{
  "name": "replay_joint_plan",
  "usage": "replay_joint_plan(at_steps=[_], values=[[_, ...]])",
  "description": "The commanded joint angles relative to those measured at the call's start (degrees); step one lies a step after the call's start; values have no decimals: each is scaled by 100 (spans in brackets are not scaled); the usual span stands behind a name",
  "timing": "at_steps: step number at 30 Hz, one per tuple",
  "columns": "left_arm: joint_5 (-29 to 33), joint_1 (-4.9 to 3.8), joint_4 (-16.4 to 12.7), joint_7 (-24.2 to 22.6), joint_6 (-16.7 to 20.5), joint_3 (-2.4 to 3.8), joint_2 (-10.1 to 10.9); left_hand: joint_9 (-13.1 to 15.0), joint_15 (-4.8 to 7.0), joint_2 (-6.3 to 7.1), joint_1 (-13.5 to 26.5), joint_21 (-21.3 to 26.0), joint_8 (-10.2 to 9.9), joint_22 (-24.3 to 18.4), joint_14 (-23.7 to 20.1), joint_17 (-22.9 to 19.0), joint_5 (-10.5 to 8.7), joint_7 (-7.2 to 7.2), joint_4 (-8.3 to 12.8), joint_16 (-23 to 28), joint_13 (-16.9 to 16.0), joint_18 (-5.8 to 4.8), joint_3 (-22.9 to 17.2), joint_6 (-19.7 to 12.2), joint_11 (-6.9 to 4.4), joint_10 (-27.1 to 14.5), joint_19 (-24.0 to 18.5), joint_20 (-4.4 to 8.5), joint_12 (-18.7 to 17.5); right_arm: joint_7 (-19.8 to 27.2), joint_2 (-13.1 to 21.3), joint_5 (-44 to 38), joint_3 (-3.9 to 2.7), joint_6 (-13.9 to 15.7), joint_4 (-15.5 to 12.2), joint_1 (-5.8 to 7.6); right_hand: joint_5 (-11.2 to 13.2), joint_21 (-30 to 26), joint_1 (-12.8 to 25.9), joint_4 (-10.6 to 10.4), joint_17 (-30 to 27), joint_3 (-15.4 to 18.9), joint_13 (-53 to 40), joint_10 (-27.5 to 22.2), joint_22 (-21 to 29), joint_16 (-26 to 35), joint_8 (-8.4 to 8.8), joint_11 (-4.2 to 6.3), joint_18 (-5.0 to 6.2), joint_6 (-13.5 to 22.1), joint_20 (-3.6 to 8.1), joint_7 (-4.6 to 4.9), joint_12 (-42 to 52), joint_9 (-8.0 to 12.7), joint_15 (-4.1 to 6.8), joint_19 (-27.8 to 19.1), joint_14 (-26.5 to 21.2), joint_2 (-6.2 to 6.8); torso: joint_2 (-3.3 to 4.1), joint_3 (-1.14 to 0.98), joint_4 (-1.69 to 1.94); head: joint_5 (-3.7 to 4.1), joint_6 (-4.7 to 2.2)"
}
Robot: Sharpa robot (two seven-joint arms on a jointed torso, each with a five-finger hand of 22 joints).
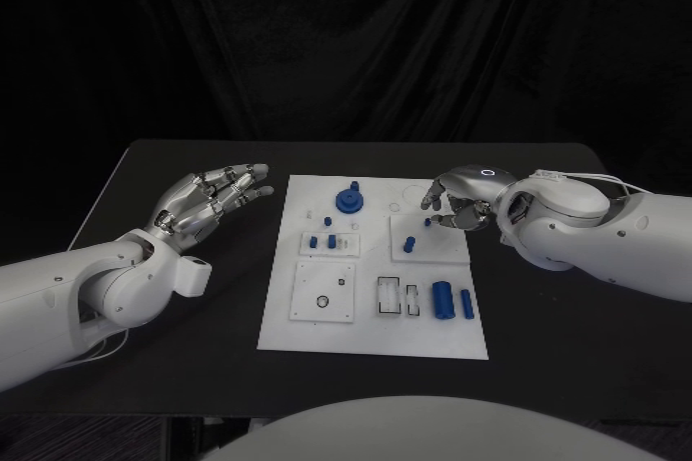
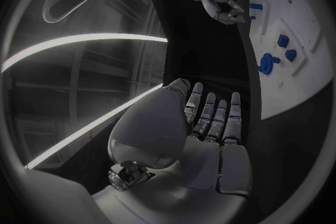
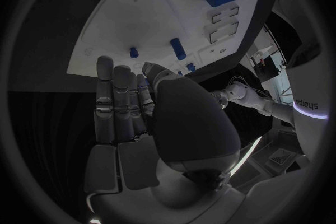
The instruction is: Assemble the parts on the task board
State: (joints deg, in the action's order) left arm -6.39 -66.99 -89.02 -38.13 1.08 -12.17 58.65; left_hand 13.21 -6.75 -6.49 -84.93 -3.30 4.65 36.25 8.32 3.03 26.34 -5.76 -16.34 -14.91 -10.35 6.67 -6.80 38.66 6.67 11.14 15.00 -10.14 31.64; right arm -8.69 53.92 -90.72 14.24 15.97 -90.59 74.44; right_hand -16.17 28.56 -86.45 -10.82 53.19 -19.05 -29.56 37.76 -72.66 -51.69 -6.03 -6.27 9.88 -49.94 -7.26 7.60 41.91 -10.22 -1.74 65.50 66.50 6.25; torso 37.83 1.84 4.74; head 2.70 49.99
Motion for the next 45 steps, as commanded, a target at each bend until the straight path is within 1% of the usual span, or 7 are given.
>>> replay_joint_plan(at_steps=[1, 6, 11, 17, 22, 29, 45], values=[[536, 6, -92, -807, -482, 8, 26, -94, 37, -15, -99, 36, -8, -354, -133, -73, 50, 12, 10, 156, 178, 123, 19, -81, -27, -95, -195, -21, -110, -234, -16, -588, -4, 310, 46, -46, -58, -29, 39, 25, -2, 27, 12, -33, -1, 8, 40, -3, 37, 49, -25, -4, -29, -7, 1, -27, -30, 11, 47, 100, 58, 21, 1], [637, 9, -216, -830, -521, 8, 107, -209, 77, -15, -145, 61, -1, -790, -255, -104, 131, 5, 29, 314, 388, 179, 38, -176, -106, -194, -392, -32, -295, -267, -35, -673, -4, 349, 56, -81, -100, -69, 51, 37, -27, 36, 29, -72, 4, 33, 52, -14, 42, 78, -28, -24, -55, -9, 0, -35, -53, 29, 98, 214, 92, 113, 1], [668, 9, -305, -811, -535, 8, 168, -258, 51, -16, -230, 57, 26, -907, -254, -100, 260, -28, 92, 309, 484, 201, 6, -149, -71, -179, -425, -79, -283, -325, -5, -699, -3, 406, 21, -92, -115, -29, 65, 41, -11, 46, 39, -83, -10, 12, 55, -18, 36, 88, -29, -36, -68, -11, -1, -13, -39, 46, 125, 294, 86, 178, 1], [679, 10, -308, -781, -586, 8, 151, -330, -104, -34, -290, 14, 50, -809, -111, -71, 334, -52, 149, 129, 593, 214, -68, -165, -23, -141, -280, -242, -239, -389, 48, -697, -2, 324, 8, -96, -355, -1, 43, 102, -4, 13, 90, -59, -39, -14, 16, -17, 29, 32, -29, -38, -114, -45, -1, 33, -16, 54, 139, 347, 132, 293, 1], [681, 11, -285, -764, -622, 8, 119, -375, -194, -35, -313, -11, 57, -742, -12, -58, 338, -55, 186, 15, 650, 221, -124, -194, 0, -116, -158, -335, -205, -395, 58, -612, -2, 236, 17, -99, -387, 27, 87, 109, 8, 15, 125, -41, -62, -37, -47, -20, 23, -64, -31, -60, -145, -93, -6, 62, 4, 47, 127, 354, 171, 355, 1], [682, 12, -259, -748, -645, 8, 89, -405, -254, -36, -312, -24, 61, -704, 49, -50, 339, -59, 199, -56, 674, 218, -159, -217, 34, -78, -87, -390, -152, -369, 49, -484, -2, 216, 24, -133, -544, 94, 94, 152, 23, -14, 171, 44, -103, -75, -86, -9, 11, -112, -29, -53, -174, -141, -1, 125, 50, 30, 118, 338, 108, 291, 1], [682, 20, -188, -691, -726, 8, 12, -491, -339, 14, -315, -57, 60, -630, 132, -46, 392, -76, 284, -172, 699, 256, -284, -306, 151, -33, 112, -538, -101, -252, 23, -337, -2, 330, 70, -276, -765, 52, 62, 302, -14, -88, 259, 72, -157, -54, -52, -15, 20, 8, -10, -20, -270, -195, 8, 132, 43, 70, 113, 355, 137, 366, 1]])
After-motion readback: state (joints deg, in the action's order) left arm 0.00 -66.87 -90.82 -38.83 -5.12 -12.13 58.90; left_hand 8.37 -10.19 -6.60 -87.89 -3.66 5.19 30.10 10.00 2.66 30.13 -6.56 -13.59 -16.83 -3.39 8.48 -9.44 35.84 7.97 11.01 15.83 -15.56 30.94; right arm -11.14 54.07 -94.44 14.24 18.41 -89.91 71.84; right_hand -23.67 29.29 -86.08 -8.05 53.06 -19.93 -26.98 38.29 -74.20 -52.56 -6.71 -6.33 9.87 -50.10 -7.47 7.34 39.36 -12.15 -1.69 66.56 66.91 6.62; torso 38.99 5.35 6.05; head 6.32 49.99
